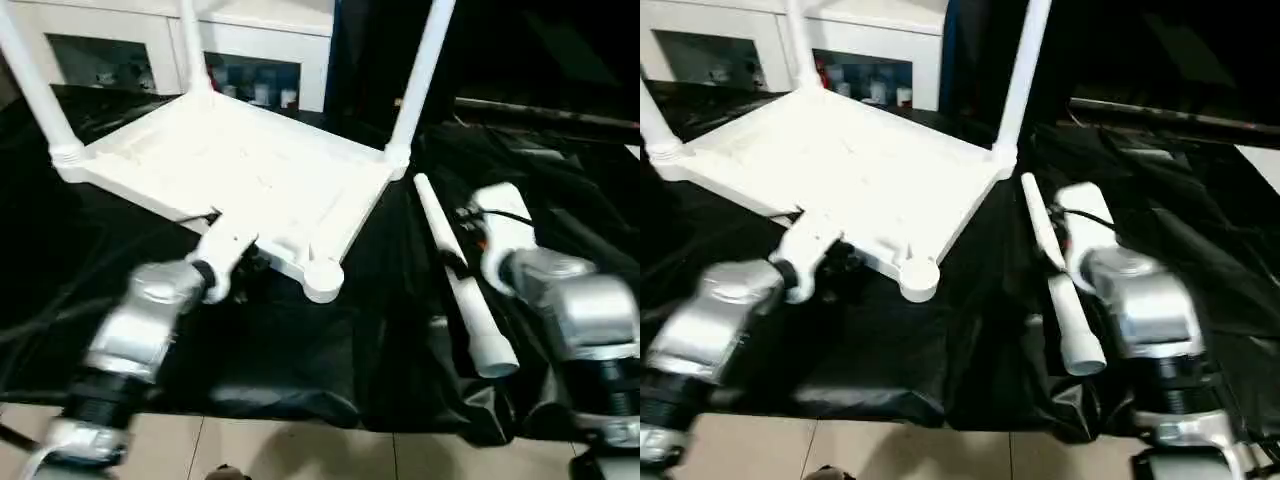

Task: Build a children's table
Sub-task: Pick table leg

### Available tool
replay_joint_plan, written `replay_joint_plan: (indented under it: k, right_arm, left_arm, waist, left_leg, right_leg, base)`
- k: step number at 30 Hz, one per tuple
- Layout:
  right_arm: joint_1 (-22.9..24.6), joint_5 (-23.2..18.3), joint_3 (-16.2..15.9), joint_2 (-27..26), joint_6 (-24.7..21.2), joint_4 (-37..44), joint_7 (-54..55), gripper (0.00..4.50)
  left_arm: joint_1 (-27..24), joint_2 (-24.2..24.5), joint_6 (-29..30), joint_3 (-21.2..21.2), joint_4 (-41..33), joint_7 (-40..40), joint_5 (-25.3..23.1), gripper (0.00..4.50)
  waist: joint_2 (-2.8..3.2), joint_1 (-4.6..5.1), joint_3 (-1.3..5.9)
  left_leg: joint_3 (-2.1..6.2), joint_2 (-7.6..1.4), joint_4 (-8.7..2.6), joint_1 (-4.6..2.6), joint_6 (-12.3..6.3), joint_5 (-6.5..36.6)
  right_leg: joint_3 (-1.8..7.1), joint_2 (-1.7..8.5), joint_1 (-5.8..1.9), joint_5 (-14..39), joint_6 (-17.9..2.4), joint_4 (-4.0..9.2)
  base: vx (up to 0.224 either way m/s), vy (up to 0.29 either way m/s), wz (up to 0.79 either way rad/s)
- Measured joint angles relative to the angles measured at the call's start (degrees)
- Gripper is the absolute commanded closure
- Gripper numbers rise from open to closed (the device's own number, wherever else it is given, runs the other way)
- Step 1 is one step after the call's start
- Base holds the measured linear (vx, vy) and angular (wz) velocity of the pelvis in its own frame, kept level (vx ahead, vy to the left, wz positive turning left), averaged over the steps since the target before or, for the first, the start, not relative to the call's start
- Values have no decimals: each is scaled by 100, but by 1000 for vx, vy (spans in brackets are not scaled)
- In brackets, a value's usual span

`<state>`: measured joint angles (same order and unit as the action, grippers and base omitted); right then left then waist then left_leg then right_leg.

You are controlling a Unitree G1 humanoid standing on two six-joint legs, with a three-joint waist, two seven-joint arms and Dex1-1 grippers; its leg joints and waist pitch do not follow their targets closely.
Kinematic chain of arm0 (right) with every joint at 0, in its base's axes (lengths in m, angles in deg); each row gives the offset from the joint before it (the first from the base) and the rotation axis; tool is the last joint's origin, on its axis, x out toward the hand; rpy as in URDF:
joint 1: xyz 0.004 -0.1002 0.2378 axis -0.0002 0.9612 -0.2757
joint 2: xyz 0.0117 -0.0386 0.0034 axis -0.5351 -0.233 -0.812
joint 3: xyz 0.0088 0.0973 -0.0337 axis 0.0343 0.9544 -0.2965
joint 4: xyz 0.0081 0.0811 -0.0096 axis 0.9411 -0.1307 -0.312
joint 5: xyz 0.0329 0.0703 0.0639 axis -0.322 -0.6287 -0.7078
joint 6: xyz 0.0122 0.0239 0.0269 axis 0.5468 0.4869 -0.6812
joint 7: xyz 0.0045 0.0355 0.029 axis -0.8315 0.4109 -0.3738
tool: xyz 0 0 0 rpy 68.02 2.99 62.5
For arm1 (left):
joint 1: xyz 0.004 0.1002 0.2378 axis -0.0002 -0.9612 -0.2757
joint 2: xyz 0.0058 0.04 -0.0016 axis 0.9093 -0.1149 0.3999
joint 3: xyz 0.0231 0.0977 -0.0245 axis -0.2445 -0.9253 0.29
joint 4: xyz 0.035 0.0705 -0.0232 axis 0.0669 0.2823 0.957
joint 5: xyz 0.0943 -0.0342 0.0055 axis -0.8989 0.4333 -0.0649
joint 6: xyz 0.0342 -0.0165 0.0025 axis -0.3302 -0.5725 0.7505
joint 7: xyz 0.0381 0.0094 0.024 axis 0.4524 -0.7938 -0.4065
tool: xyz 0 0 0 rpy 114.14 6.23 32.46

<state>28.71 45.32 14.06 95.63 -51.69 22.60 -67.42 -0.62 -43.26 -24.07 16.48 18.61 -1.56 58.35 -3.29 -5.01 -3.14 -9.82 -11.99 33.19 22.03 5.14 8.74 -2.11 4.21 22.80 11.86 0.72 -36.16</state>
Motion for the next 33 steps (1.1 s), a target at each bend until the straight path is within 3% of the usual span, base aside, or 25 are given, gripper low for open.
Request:
replay_joint_plan:
  k: [4,12,20,25,27,33]
  right_arm:
    - [-70,-277,114,8,-784,-40,-98,3]
    - [-121,-574,724,-172,-1611,-620,-219,3]
    - [-24,-499,739,-179,-1554,-922,103,3]
    - [-42,-496,812,-249,-1530,-980,175,50]
    - [-57,-498,822,-249,-1494,-1042,216,66]
    - [-57,-507,821,-274,-1354,-1110,305,119]
  left_arm:
    - [-196,284,313,-1,-977,-901,640,306]
    - [-21,413,909,-6,-1601,-1408,1272,306]
    - [42,540,1186,-117,-1871,-1666,1474,306]
    - [43,648,1285,-119,-1872,-1662,1489,306]
    - [43,652,1363,-119,-1882,-1663,1534,270]
    - [43,670,1569,-165,-1975,-1665,1554,225]
  waist:
    - [3,-1,-1]
    - [2,-14,0]
    - [4,-8,0]
    - [4,-10,1]
    - [4,-10,1]
    - [4,-9,1]
  left_leg:
    - [-5,-2,-1,-3,0,0]
    - [-10,1,14,-2,4,-3]
    - [-11,1,15,-7,6,-4]
    - [-9,1,32,-7,6,-4]
    - [-8,1,40,-8,6,-4]
    - [-6,1,48,-12,7,-4]
  right_leg:
    - [1,2,0,1,-2,-3]
    - [2,9,-3,-1,-3,-12]
    - [2,7,-4,-1,-3,-18]
    - [2,7,-4,-1,-2,-34]
    - [3,8,-4,-1,-2,-42]
    - [4,9,-2,-1,-2,-63]
  base:
    - [0,0,0]
    - [0,0,0]
    - [0,0,0]
    - [0,0,0]
    - [0,0,0]
    - [0,0,0]
